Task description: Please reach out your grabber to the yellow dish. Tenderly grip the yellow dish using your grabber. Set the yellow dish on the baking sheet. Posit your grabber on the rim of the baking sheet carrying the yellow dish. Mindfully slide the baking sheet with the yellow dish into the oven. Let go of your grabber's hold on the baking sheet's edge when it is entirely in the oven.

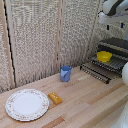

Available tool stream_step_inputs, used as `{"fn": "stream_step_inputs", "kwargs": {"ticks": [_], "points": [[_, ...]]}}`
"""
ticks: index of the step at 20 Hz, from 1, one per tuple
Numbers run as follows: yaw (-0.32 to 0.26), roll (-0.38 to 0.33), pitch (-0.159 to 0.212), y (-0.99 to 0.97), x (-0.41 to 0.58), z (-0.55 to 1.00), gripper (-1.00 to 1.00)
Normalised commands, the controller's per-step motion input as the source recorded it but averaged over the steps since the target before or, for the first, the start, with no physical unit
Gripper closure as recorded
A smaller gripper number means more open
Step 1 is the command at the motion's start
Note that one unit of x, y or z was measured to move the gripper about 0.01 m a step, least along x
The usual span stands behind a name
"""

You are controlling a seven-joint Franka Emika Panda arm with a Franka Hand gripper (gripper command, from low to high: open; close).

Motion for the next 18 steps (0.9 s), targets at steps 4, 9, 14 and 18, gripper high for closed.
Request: {"fn": "stream_step_inputs", "kwargs": {"ticks": [4, 9, 14, 18], "points": [[0.084, -0.269, 0.306, 0.36, -0.279, 0.0, -1.0], [0.085, -0.231, 0.344, 0.42, -0.35, 0.0, -1.0], [0.109, -0.256, 0.289, 0.36, -0.205, -0.16, -1.0], [0.174, -0.278, 0.186, 0.21, -0.002, -0.39, -1.0]]}}
